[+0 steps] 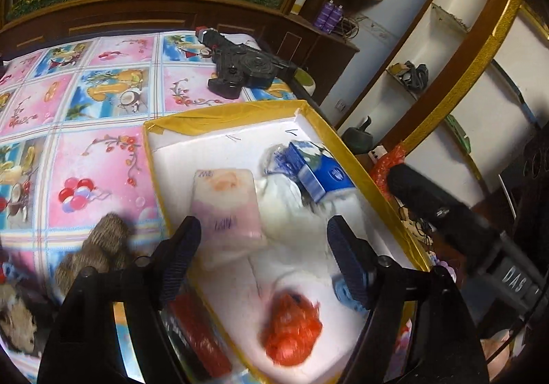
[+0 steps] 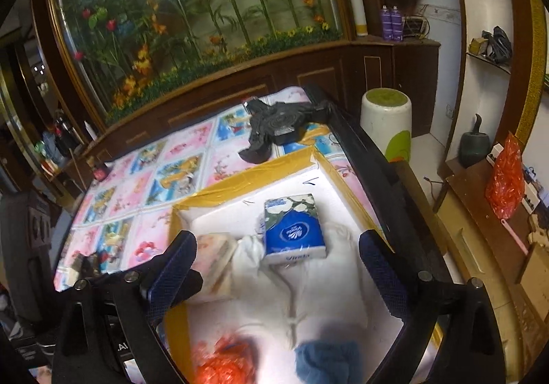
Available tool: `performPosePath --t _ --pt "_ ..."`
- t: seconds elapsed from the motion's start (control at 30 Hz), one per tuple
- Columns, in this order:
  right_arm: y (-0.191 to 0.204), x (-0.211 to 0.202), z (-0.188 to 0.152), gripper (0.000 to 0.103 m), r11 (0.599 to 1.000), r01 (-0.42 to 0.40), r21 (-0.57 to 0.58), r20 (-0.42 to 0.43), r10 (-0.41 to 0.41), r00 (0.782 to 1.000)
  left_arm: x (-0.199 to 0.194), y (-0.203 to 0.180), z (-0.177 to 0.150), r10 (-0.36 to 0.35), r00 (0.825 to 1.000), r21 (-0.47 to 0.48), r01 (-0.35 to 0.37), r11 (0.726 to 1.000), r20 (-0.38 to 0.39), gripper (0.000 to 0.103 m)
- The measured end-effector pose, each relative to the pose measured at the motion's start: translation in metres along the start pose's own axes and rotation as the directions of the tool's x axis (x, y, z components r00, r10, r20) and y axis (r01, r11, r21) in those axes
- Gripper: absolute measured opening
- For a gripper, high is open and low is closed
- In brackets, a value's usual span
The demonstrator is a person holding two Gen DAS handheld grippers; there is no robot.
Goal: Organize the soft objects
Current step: 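Lower and release the pink tissue pack and Vinda pack into the box with both tools, then grasp the clear bag of rainbow sponges with the right tool while the left tool grasps the blue-red sponge pack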
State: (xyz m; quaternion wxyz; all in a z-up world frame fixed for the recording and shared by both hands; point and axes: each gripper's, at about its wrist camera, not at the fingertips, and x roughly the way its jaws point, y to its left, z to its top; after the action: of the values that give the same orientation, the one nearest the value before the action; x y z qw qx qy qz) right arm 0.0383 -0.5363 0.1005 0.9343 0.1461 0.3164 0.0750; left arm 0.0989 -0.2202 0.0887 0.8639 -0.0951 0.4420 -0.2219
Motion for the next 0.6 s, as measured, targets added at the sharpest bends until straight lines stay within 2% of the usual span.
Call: performPosePath --t 0.23,0.47,0.6 --pt "-0.001 -0.06 -0.047 0.097 0.989 -0.134 0.064 0.107 0.127 0.986 -0.052 0.007 -0.046 -0.024 0.999 0.063 0.022 0.998 0.038 0.076" --pt "0.029 -0.075 -0.086 0.097 0.971 -0.237 0.016 0.079 0.235 0.969 -0.114 0.033 -0.089 -0.026 0.995 0.144 0.013 0.989 0.091 0.076" --pt "0.058 -0.071 -0.1 0.097 0.96 -0.272 -0.066 0.038 0.275 0.961 -0.147 0.076 -0.12 0.056 0.986 0.113 -0.074 0.991 0.155 0.076"
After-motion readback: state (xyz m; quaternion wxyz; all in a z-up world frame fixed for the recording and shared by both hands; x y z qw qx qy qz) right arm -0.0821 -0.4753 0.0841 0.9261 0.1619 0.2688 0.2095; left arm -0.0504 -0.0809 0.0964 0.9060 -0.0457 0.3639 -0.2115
